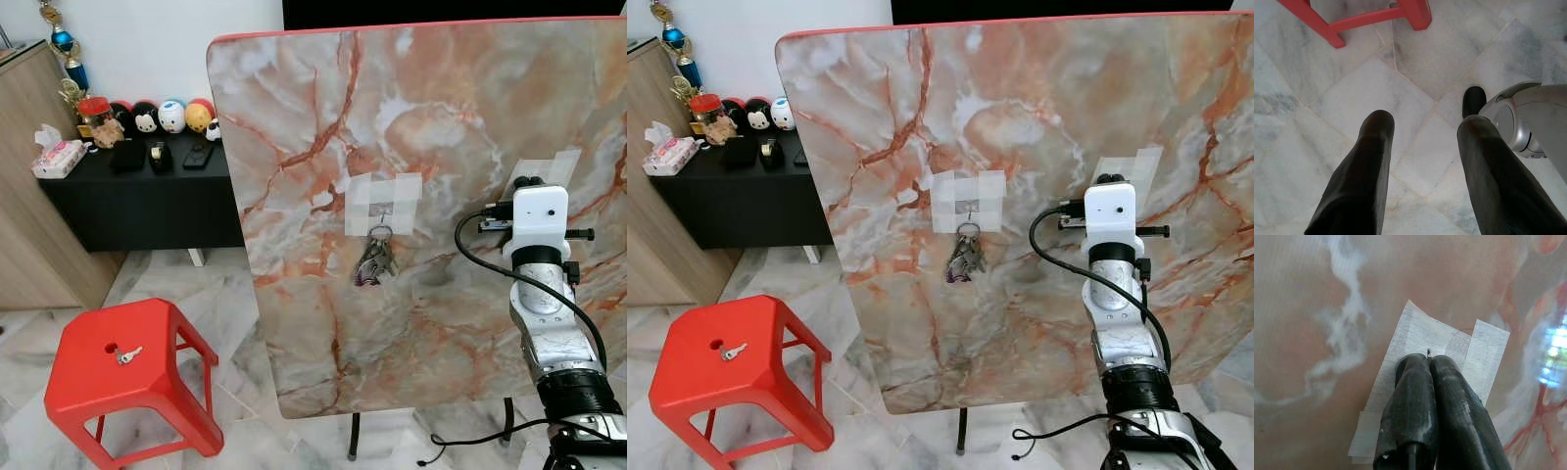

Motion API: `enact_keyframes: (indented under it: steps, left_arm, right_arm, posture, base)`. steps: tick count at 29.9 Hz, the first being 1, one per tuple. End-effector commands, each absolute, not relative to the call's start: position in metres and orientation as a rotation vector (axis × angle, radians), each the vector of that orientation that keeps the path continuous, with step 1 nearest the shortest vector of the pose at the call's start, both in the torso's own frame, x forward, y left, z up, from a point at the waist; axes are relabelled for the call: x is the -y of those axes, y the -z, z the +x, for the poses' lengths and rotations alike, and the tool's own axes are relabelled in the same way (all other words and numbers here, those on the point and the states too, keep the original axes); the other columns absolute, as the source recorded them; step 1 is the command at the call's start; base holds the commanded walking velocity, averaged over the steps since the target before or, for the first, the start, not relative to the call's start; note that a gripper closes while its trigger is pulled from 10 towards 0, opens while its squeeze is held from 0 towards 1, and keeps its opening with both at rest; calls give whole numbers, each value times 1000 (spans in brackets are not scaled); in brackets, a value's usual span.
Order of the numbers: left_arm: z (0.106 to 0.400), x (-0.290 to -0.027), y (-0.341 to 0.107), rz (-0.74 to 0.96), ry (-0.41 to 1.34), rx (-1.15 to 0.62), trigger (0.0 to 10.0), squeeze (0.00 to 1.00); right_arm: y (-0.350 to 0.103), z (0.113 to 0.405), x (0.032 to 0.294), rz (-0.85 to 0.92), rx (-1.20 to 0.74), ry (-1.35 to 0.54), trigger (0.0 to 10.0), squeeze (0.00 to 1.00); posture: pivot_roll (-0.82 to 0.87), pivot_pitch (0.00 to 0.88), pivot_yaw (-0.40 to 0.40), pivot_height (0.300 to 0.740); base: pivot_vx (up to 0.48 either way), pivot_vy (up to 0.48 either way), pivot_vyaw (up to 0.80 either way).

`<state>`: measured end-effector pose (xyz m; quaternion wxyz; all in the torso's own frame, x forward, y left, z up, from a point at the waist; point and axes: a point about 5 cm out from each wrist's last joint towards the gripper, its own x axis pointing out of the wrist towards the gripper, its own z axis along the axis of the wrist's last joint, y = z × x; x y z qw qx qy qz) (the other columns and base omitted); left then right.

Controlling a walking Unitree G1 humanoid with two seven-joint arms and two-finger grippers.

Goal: Hang keys on a hook

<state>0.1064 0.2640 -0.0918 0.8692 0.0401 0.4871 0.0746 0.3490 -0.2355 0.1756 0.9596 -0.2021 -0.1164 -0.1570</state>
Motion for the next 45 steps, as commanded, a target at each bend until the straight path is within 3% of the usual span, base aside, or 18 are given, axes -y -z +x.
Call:
enact_keyframes:
  steps: [1,11,29,45]
  left_arm:
    - [103,-268,92,95,-159,-1033,10000,0]
    - [104,-268,91,98,-154,-1034,10000,0]
    - [105,-268,91,104,-149,-1036,10000,0]
    - [106,-268,91,108,-145,-1038,10000,0]
  right_arm:
    - [-186,348,230,-370,292,311,10000,0]
    - [-184,342,219,-345,313,279,10000,0]
    - [-194,332,234,-281,334,426,10000,0]
    - [-190,330,232,-280,298,416,10000,0]
  posture:
    - [145,0,29,740]
    - [143,0,29,740]
    - [137,0,33,740]
    - [135,0,34,740]
  base:
    - [0,0,0]
    - [0,0,0]
    - [0,0,0]
    - [0,0,0]
